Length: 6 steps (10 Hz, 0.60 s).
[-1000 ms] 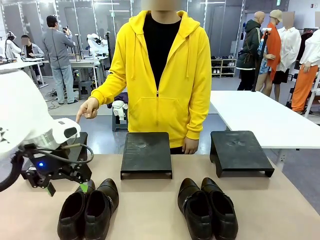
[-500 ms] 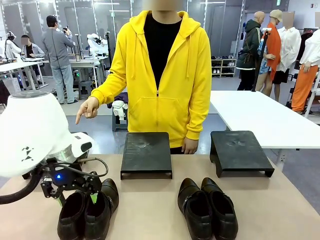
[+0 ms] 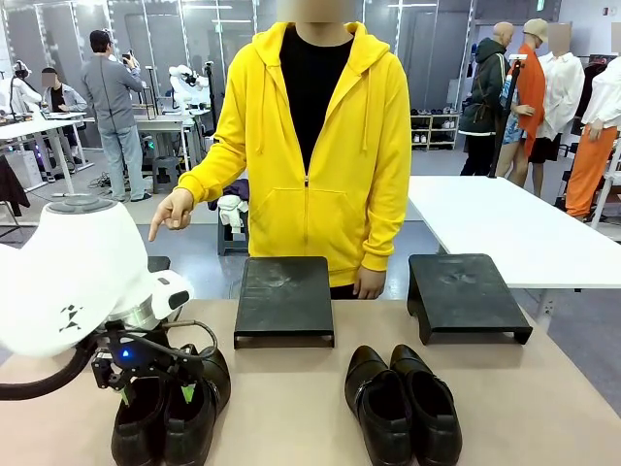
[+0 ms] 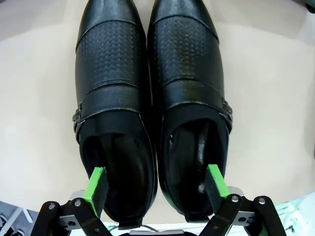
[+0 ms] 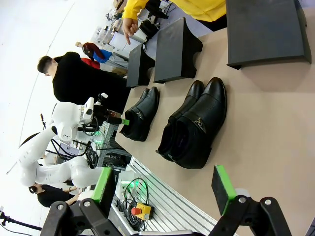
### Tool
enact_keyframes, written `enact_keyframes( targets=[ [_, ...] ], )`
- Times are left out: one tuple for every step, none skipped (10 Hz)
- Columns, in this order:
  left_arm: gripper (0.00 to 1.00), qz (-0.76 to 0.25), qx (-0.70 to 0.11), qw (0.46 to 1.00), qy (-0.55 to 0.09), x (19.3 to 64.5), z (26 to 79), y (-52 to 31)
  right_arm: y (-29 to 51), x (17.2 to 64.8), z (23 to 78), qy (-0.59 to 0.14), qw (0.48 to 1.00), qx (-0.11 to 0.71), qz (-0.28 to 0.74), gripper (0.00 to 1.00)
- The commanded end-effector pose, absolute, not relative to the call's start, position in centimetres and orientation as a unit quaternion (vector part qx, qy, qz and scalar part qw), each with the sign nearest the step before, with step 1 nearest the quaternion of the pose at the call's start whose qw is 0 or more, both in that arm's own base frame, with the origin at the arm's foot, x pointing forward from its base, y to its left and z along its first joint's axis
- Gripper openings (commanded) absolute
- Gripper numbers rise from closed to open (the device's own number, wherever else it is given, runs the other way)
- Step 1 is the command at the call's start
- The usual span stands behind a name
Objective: Place the shoes on the stand as instructed by the person.
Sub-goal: Pick up one pair of Shoes and place it on the Shoes Stand indicated by the person.
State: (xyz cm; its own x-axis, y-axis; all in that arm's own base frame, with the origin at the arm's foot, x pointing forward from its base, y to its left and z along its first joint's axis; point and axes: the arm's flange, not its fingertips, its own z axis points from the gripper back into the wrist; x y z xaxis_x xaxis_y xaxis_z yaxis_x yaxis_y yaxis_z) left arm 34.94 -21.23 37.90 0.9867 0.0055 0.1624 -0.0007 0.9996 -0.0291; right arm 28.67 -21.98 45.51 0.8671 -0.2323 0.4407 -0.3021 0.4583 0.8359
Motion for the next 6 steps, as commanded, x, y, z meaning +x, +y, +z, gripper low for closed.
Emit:
enact_keyframes(
  targets=[
    [1.0, 0.015, 0.003, 0.996, -0.091, 34.48, 35.31, -21.06, -22.11, 28.7, 45.7, -0.261, 0.811, 0.523, 0.026, 1.0],
    [1.0, 0.017, -0.005, 0.996, -0.086, 34.74, 34.8, -21.19, -22.11, 28.7, 45.7, -0.261, 0.811, 0.523, 0.026, 1.0],
    [1.0, 0.019, -0.009, 0.996, -0.088, 34.85, 34.57, -21.16, -22.11, 28.7, 45.7, -0.261, 0.811, 0.523, 0.026, 1.0],
    [0.82, 0.022, -0.003, 0.996, -0.082, 34.83, 34.45, -20.83, -22.11, 28.7, 45.7, -0.261, 0.811, 0.523, 0.026, 1.0],
    [0.42, 0.046, -0.003, 0.997, -0.065, 34.91, 34.36, -20.36, -22.11, 28.7, 45.7, -0.261, 0.811, 0.523, 0.026, 1.0],
    [0.25, 0.046, -0.001, 0.997, -0.066, 34.98, 34.38, -20.21, -22.11, 28.7, 45.7, -0.261, 0.811, 0.523, 0.026, 1.0]
  ],
)
